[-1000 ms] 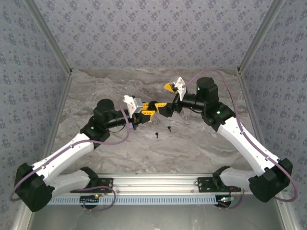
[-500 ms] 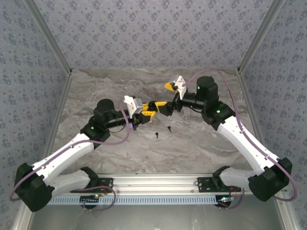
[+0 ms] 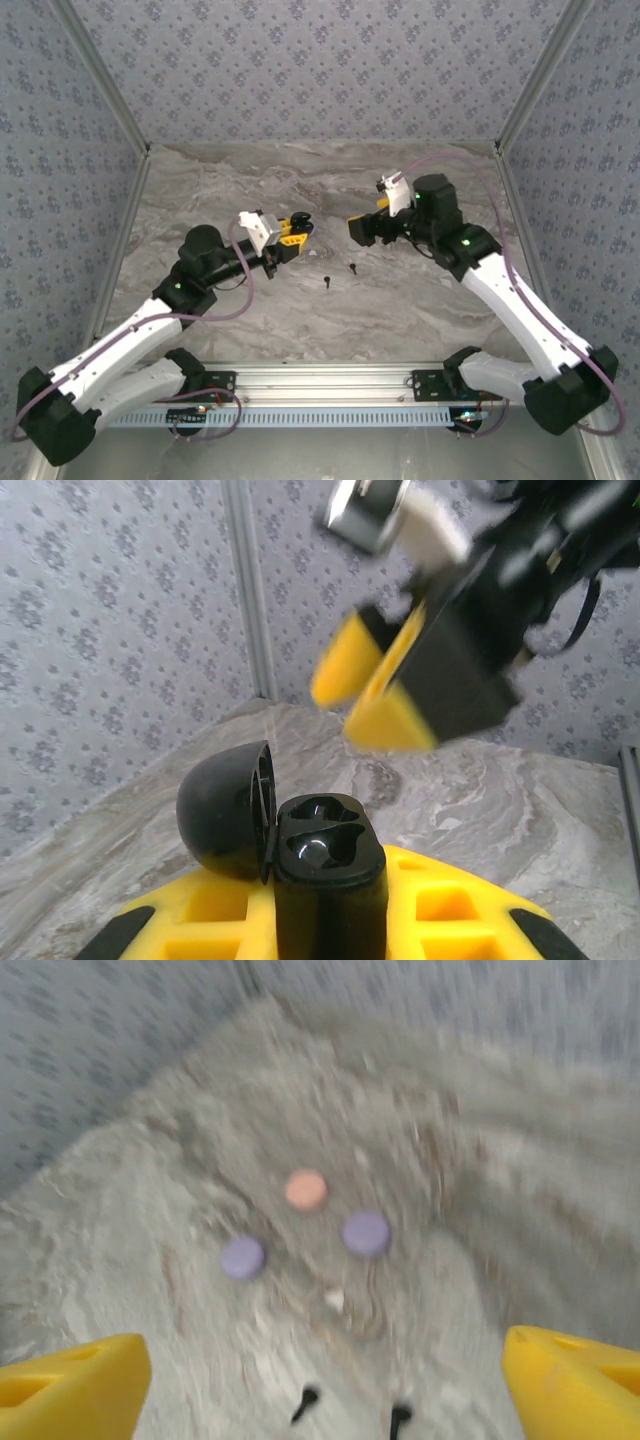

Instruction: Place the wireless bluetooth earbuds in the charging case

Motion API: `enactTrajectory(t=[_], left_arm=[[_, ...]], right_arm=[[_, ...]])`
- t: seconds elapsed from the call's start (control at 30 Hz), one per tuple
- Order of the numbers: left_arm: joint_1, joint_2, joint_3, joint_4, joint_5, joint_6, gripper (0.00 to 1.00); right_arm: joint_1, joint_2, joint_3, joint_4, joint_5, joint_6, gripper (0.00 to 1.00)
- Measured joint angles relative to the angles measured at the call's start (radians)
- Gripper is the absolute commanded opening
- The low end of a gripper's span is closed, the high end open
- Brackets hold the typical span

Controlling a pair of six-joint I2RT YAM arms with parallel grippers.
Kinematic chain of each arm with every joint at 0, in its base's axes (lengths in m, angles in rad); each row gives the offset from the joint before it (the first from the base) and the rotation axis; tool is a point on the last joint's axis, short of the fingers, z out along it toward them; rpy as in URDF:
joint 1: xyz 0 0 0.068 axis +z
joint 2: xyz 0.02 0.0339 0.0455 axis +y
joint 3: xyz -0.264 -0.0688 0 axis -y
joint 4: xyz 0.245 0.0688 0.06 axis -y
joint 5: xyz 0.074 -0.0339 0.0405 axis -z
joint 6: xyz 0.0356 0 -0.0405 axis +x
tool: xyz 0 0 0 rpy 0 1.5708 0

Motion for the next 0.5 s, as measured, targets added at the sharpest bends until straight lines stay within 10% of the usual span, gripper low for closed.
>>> enactTrajectory(t=[0.5], left_arm=[[0.0,-0.052,-0.014,-0.04,-0.059,0.007,0.0]], right_arm=[[0.233,0.626,0.193,-0.209,0.094,0.194,0.46]])
